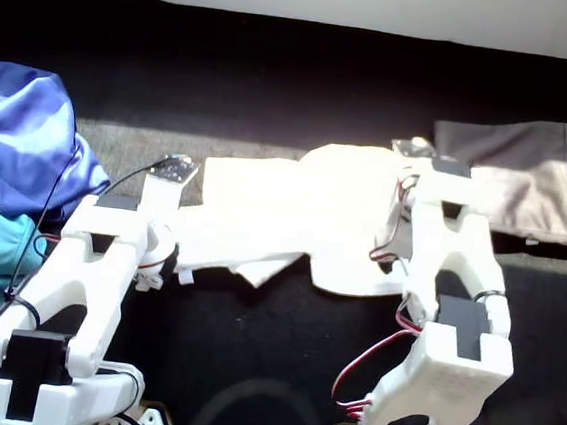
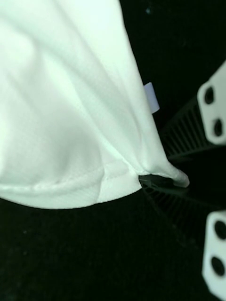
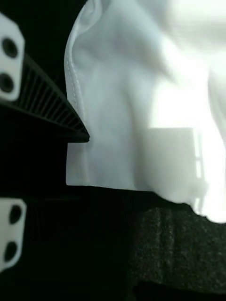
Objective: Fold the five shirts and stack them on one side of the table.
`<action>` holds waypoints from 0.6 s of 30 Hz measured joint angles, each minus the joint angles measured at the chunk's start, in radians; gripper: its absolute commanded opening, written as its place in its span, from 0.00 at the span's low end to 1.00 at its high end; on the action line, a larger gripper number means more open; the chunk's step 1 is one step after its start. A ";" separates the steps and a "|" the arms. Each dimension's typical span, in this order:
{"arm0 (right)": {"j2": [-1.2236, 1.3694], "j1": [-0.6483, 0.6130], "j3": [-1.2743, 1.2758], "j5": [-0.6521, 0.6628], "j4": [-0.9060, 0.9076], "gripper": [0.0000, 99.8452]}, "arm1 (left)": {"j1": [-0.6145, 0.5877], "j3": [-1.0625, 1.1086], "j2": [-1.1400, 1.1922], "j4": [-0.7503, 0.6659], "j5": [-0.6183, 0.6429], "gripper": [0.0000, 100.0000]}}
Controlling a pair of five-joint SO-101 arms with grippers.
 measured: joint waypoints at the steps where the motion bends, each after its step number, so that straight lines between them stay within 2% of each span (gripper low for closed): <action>1: 0.000 0.005 0.000 0.000 0.000 0.18 | 0.000 0.000 0.000 0.000 0.000 0.01; 6: 0.000 0.005 0.006 0.000 -0.008 0.18 | 0.000 0.000 0.000 0.000 0.000 0.01; 14: -0.021 0.003 0.183 0.000 -0.167 0.18 | 0.000 0.000 0.000 0.000 0.000 0.01; 16: -0.037 0.005 0.207 0.000 -0.192 0.14 | 0.000 0.000 0.000 0.000 0.000 0.01; 18: -0.041 0.008 0.213 0.000 -0.201 0.04 | 0.000 0.000 0.000 0.000 0.000 0.01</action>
